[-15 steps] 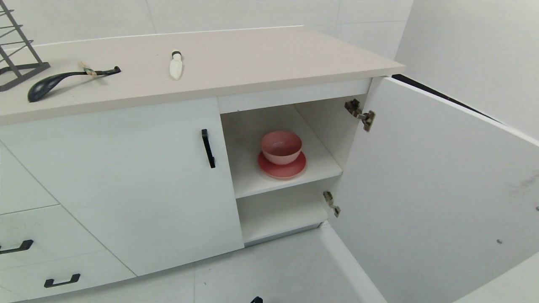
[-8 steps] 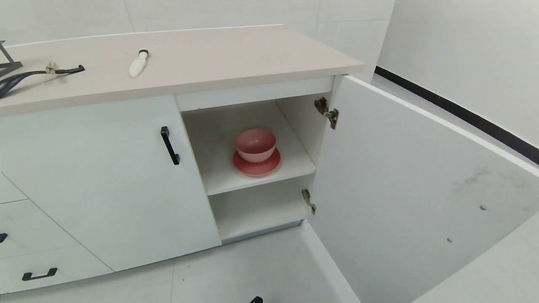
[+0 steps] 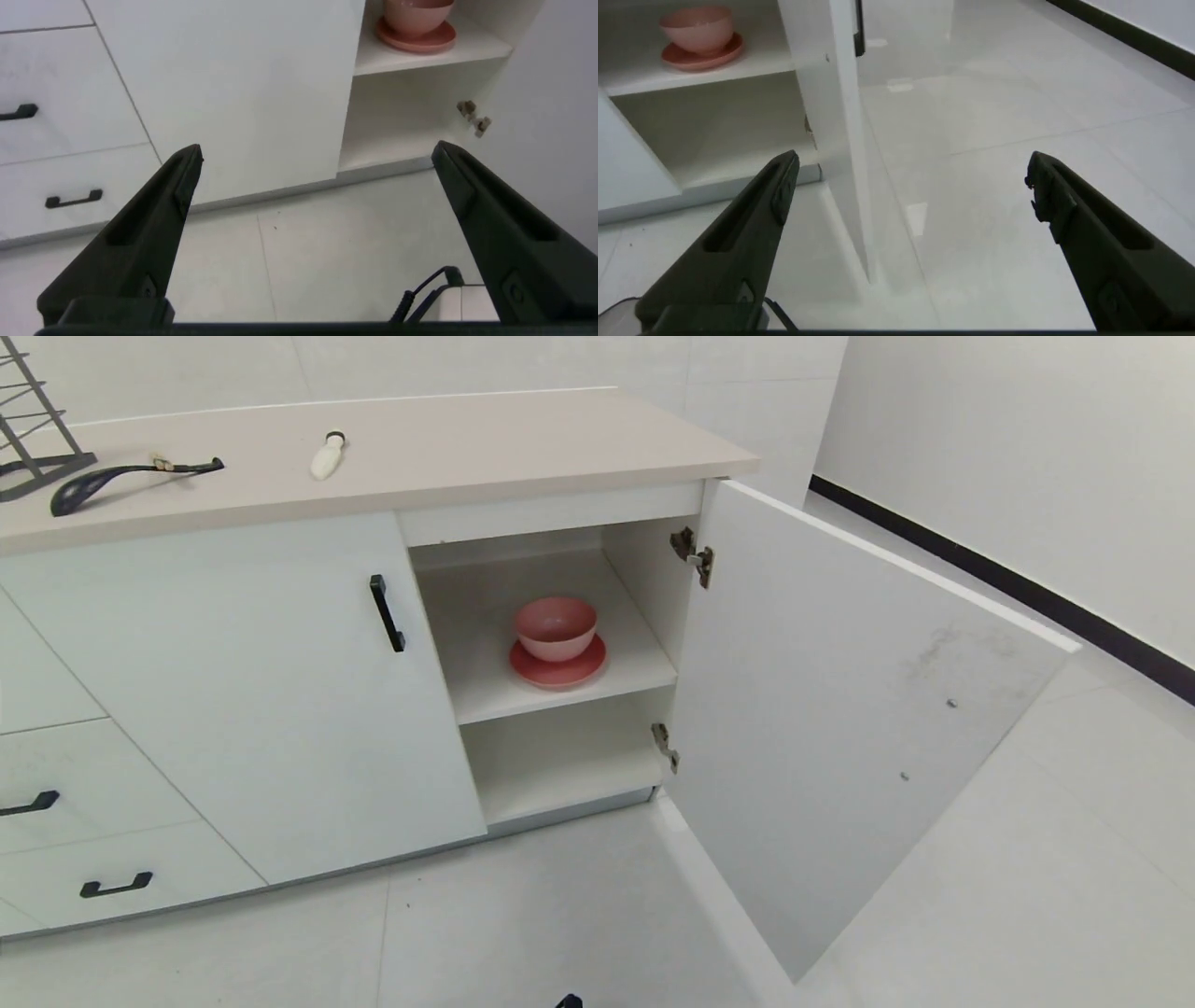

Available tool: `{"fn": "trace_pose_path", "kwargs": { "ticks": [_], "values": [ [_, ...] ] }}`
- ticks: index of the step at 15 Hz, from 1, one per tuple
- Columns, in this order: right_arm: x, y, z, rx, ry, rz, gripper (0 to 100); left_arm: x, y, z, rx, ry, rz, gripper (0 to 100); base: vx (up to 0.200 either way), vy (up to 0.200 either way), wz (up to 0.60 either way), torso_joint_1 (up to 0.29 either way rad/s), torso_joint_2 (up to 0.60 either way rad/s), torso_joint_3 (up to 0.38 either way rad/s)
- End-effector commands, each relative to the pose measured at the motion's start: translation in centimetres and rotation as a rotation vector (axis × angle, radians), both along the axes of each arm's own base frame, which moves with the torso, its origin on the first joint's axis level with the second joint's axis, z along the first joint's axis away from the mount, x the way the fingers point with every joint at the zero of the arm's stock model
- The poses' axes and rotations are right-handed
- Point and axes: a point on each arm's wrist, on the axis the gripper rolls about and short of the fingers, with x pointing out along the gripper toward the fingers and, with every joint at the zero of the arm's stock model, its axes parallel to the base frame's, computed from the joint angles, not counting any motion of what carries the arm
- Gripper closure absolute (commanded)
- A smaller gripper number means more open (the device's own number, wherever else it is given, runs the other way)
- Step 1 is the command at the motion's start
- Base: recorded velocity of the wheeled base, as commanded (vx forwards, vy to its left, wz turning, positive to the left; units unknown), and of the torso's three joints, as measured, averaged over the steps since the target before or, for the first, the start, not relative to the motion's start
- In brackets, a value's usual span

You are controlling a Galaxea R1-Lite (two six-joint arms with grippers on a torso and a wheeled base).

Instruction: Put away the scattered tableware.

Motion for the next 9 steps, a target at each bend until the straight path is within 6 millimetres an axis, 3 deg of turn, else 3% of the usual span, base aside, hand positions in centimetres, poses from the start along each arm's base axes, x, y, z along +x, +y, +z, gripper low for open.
{"fn": "trace_pose_path", "kwargs": {
  "ticks": [1, 3, 7, 9],
  "values": [
    [0.03, -0.01, 0.00, 0.000, 0.004, -0.005, 0, 0.00, 0.00, 0.00, 0.000, 0.001, 0.000, 0, 0.000, -0.200, 0.60, 0.002, 0.00, 0.002],
    [0.03, -0.06, 0.00, 0.000, 0.004, -0.025, 0, 0.00, 0.00, 0.00, -0.002, 0.001, 0.002, 0, 0.000, -0.200, 0.60, 0.002, 0.00, 0.002],
    [0.04, -0.06, 0.00, 0.000, 0.006, -0.025, 0, 0.00, 0.00, 0.01, -0.003, -0.001, 0.002, 0, 0.000, 0.000, 0.60, 0.004, 0.00, 0.000],
    [0.04, -0.06, 0.00, 0.000, 0.006, -0.025, 0, 0.00, 0.01, 0.01, -0.006, -0.001, 0.003, 0, 0.000, 0.000, 0.00, 0.000, 0.00, 0.000]
  ]
}}
